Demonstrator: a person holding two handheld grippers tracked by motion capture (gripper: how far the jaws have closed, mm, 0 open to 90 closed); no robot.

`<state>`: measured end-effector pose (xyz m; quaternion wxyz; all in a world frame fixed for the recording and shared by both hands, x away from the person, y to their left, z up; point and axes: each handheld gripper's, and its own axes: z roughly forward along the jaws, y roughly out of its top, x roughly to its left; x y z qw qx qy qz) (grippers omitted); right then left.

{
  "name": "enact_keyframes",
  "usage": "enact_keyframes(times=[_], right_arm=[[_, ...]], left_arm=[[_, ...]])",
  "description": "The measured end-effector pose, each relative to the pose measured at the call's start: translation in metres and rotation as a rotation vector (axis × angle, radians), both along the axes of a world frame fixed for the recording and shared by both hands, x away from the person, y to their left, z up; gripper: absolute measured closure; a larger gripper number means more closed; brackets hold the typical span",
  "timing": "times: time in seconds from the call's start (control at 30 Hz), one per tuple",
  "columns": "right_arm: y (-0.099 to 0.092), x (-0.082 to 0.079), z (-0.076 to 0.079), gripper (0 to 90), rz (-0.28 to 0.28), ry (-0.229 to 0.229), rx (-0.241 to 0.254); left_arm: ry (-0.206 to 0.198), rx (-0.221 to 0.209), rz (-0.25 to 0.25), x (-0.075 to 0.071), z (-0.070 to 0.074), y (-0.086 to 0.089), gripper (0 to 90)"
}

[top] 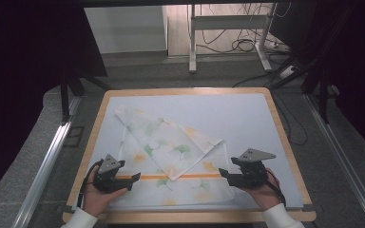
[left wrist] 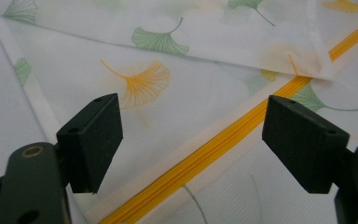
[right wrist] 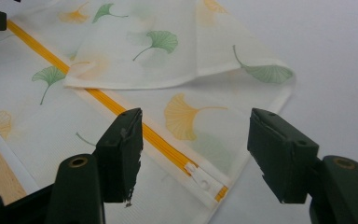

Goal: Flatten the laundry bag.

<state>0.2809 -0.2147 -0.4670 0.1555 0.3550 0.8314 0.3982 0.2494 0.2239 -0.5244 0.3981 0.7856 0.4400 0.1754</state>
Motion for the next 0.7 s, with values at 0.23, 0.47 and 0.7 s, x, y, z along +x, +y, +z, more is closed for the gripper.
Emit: enact_keyframes(times=[0.23,0.47,0.7], right_arm=[[0.009,0.000,0.005,36.3,0.020,-0.004,-0.007],[0.020,0.008,0.006,36.7,0.035,0.000,-0.009],[0.047,0.021,0.014,36.5,0.058,0.008,-0.019]], left_arm=[[-0.005,0.000,0.012,0.000,0.000,-0.001,19.8],[-0.008,0.011,0.004,0.001,-0.001,-0.001,19.7],[-0.002,0.010,0.001,0.005,-0.002,-0.002,19.8]])
